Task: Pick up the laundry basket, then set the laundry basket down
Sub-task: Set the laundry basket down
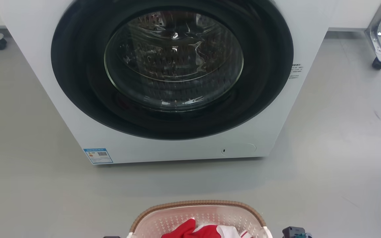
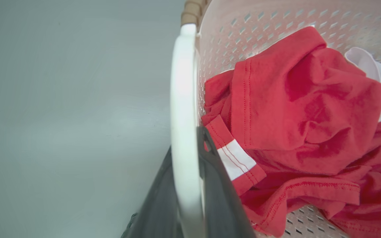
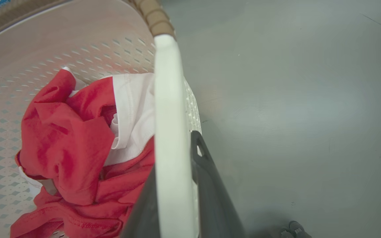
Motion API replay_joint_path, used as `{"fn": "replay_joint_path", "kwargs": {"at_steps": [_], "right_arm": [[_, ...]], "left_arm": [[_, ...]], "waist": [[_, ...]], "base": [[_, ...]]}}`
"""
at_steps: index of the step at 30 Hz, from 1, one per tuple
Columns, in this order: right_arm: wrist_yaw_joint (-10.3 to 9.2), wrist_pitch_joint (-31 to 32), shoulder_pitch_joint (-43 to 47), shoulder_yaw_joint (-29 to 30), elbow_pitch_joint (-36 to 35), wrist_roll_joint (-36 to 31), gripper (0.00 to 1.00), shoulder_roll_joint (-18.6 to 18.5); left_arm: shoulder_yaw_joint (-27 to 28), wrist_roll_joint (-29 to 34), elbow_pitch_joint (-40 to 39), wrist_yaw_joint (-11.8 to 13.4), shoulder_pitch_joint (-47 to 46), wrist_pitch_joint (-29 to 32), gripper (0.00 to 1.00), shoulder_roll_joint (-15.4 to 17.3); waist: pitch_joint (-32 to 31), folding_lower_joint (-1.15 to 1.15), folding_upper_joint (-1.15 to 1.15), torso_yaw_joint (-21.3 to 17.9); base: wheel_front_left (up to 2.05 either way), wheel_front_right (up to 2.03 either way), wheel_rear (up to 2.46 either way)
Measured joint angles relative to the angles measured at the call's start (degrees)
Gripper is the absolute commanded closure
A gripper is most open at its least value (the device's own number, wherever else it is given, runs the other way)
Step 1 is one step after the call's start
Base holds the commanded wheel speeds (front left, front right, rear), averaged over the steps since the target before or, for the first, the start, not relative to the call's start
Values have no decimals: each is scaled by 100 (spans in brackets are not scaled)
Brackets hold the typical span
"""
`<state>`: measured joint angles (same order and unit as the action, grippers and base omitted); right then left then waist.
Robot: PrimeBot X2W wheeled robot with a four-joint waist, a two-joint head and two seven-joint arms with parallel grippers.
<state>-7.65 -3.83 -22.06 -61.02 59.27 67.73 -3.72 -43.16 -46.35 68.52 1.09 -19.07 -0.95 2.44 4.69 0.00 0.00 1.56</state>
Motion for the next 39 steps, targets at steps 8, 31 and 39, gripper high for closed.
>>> {"fn": "replay_joint_path", "kwargs": {"at_steps": [8, 31, 39], "right_arm": [[0, -142, -484, -25, 70, 1, 100, -1], [2, -576, -2307, -9, 293, -171, 100, -7], [8, -670, -2768, 21, 459, -238, 100, -3]], "left_arm": [[20, -10, -31, 48, -360, -98, 100, 7], [211, 13, -197, 153, -1920, -573, 100, 147], [214, 67, -224, 193, -2354, -669, 100, 147]], "waist": [[330, 0, 0, 17], [2106, 0, 1, 174], [2788, 0, 1, 236]], "base": [[0, 0, 0], [0, 0, 0], [0, 0, 0]]}}
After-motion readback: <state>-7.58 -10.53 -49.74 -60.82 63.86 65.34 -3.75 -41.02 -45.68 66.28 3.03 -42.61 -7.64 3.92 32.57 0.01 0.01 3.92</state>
